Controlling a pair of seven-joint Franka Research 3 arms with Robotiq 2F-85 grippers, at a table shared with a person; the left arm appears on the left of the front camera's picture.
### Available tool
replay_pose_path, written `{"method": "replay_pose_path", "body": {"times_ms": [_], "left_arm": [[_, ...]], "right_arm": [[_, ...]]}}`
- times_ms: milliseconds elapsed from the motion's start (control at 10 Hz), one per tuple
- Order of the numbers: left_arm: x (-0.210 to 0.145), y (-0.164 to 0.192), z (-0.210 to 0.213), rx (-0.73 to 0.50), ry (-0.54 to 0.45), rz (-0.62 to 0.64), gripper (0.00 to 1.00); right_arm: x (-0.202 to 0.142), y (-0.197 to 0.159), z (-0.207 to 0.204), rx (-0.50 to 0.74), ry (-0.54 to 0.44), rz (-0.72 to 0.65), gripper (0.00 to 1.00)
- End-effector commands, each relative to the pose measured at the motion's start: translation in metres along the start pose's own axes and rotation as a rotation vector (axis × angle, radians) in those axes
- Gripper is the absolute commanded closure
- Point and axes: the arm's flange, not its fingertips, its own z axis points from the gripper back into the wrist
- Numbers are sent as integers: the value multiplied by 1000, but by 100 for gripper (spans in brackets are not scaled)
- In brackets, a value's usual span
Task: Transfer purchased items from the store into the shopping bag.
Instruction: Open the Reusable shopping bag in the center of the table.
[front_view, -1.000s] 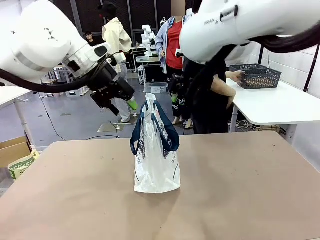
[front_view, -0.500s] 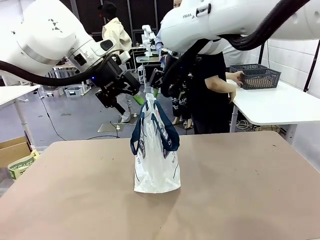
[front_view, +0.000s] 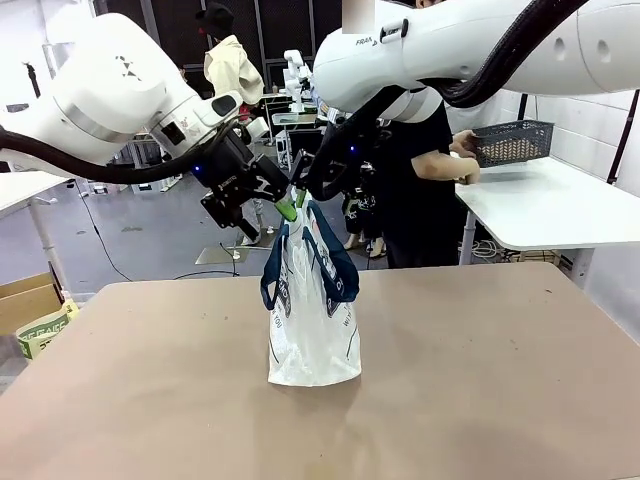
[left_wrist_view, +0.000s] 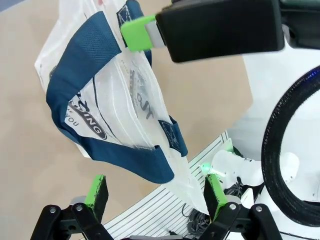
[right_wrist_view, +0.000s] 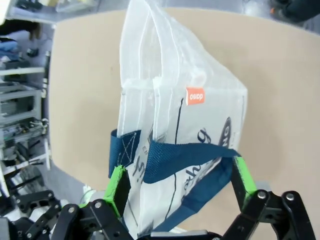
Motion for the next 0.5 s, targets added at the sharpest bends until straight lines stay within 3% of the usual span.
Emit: {"method": "replay_pose_path", "body": {"times_ms": [0, 400], "left_arm": [[7, 7, -7, 5, -29, 16, 0], [23, 19, -25, 13, -27, 38, 0]], "right_arm": [[2, -1, -3, 26, 52, -24, 0], [-5, -6, -14, 21, 88, -21, 0]]}}
